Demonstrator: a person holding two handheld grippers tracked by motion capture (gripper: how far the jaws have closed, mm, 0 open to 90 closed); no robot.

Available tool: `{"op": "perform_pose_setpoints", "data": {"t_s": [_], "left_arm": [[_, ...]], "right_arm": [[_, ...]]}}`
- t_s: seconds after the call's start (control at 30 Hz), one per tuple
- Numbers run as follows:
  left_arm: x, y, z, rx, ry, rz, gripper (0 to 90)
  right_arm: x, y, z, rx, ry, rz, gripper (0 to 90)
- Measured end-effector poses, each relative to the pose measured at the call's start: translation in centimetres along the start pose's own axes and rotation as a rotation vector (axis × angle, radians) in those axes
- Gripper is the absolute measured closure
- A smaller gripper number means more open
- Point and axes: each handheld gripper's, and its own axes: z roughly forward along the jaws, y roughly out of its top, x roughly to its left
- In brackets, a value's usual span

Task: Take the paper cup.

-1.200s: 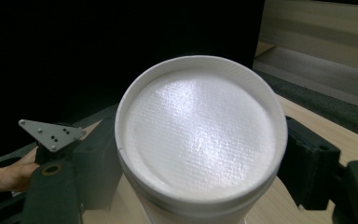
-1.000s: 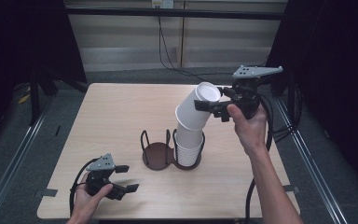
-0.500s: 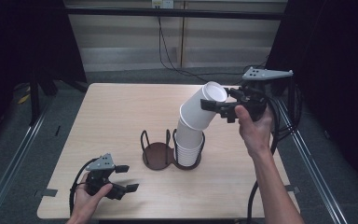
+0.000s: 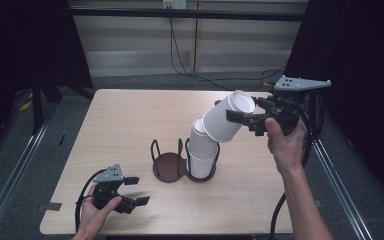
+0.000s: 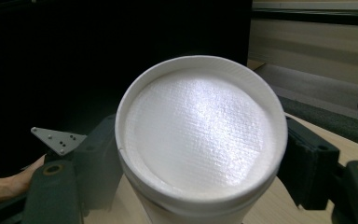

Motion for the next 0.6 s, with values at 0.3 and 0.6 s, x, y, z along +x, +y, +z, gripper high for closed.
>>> {"op": "perform_pose_setpoints", "data": {"t_s": [0.3,0.6], "left_arm": [[0.0,0.0,-0.3,-0.026,0.000,-0.008,16.6],[-0.8,0.5,-0.4,-0.068,-0.006,0.021,16.6]], "right_arm": [[0.5,-0.6,-1.4,0.007,-0.015,-0.003,25.0],[0.8,-1.9,-2.9,0.003,-0.025,0.003,25.1]]}}
